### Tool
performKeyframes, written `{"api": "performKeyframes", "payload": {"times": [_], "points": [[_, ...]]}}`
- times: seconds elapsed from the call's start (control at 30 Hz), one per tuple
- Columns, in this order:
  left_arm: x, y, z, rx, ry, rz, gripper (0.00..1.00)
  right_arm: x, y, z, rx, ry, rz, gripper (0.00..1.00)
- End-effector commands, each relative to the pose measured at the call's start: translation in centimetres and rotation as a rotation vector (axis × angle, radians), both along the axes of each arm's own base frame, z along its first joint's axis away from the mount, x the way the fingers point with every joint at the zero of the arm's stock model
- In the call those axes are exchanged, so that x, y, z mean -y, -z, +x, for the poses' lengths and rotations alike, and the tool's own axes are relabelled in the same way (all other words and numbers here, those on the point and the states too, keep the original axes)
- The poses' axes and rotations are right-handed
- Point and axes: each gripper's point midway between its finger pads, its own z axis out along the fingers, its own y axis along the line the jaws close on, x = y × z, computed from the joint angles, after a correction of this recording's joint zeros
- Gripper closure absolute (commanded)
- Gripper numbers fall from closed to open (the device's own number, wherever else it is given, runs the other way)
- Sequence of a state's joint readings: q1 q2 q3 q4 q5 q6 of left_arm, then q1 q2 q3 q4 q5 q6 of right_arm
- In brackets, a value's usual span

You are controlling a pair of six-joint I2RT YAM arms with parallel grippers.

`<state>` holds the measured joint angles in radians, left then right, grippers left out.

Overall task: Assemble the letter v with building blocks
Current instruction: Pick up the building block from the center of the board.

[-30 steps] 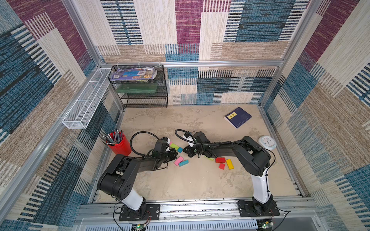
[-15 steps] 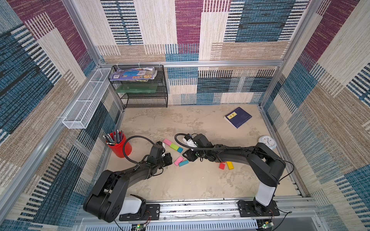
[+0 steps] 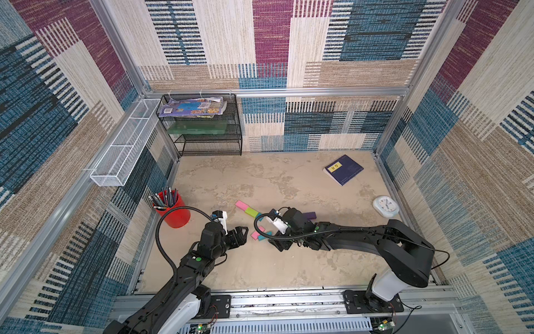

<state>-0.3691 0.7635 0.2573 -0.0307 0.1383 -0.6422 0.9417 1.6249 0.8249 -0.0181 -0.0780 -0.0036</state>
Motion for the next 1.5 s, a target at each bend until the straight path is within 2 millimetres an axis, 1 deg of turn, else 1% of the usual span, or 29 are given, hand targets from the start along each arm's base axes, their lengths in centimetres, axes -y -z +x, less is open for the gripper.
{"api": "performKeyframes", "payload": {"times": [0.0,0.13,0.4,0.57,0.73,1.13,1.23,1.47], "points": [[0.2,0.9,-1.0,-0.046,0.016,-0.018,0.18,-0.8,-1.2,0.2,0.077,-0.054,0.022,0.21],[0.9,1.2,-1.4,-0.063,0.051,-0.052,0.19,-1.5,-1.7,0.1,0.099,-0.106,0.040,0.22],[1.2,1.8,-1.4,-0.093,0.076,-0.032,0.19,-2.8,-0.6,0.2,0.066,-0.179,0.013,0.29],[1.3,2.6,-1.3,-0.120,0.086,-0.004,0.18,-3.0,0.5,0.7,0.066,-0.177,-0.011,0.32],[2.1,3.5,-1.4,-0.170,0.127,-0.017,0.18,-3.1,1.5,1.1,0.064,-0.174,-0.029,0.35],[2.2,4.1,-1.4,-0.194,0.137,-0.010,0.18,-3.3,2.4,1.3,0.053,-0.179,-0.028,0.36],[2.3,4.3,-1.4,-0.202,0.138,-0.011,0.18,-3.3,2.4,1.2,0.050,-0.183,-0.026,0.40],[2.5,4.5,-1.2,-0.214,0.142,-0.012,0.18,-3.1,2.1,1.1,0.049,-0.185,-0.024,0.59]]}}
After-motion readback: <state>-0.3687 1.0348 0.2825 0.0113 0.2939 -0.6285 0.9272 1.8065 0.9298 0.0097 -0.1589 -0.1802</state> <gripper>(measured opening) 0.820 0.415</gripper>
